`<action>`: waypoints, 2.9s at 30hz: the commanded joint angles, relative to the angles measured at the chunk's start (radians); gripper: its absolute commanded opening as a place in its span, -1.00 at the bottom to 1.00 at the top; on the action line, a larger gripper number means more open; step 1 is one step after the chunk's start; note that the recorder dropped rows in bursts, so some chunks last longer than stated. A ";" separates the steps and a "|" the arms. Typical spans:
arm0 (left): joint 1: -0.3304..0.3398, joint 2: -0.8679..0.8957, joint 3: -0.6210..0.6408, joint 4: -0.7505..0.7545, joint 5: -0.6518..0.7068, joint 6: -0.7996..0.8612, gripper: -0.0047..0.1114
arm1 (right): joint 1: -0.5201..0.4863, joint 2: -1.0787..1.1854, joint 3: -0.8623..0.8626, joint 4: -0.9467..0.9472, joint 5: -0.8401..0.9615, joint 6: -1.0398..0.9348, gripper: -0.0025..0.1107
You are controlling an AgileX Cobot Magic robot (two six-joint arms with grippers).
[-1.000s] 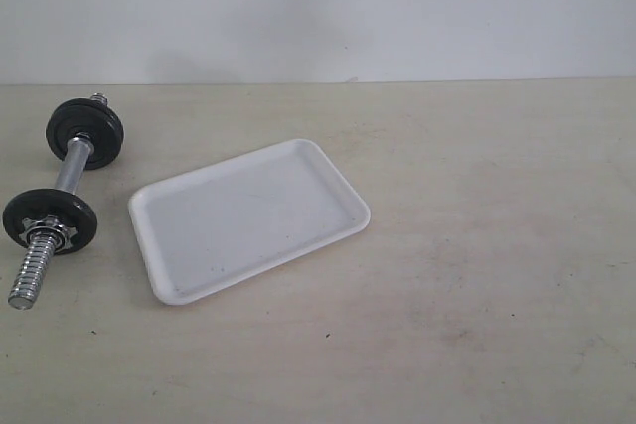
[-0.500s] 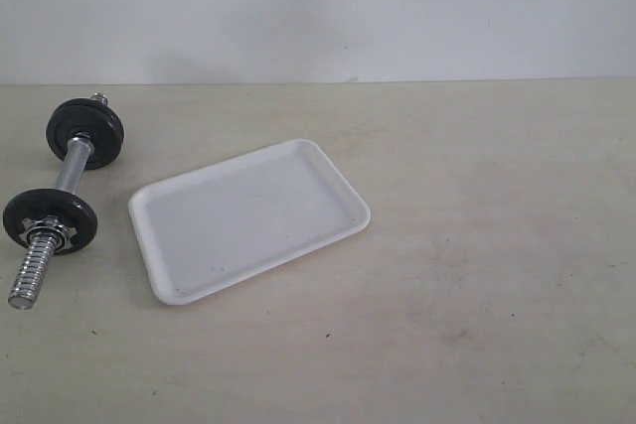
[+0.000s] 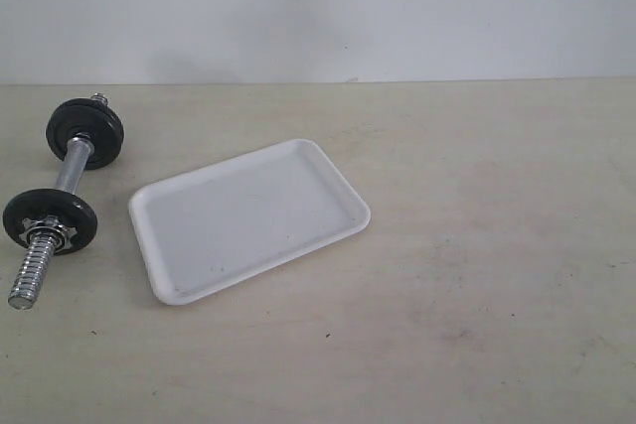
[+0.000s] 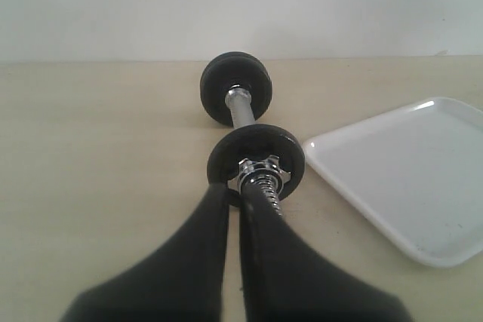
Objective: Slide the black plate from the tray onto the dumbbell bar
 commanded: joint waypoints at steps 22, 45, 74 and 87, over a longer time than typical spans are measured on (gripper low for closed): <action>-0.038 -0.002 0.003 -0.003 -0.002 -0.001 -0.83 | -0.006 -0.005 -0.001 0.001 -0.008 -0.002 -0.96; -0.038 -0.002 0.003 -0.003 0.001 -0.001 -0.83 | -0.006 -0.005 -0.001 0.001 -0.008 -0.002 -0.96; -0.038 -0.002 0.003 -0.003 -0.002 -0.001 -0.83 | -0.006 -0.005 -0.001 0.001 -0.008 -0.002 -0.96; -0.038 -0.002 0.003 -0.003 -0.002 -0.001 -0.83 | -0.006 -0.005 -0.001 0.012 -0.006 -0.002 -0.96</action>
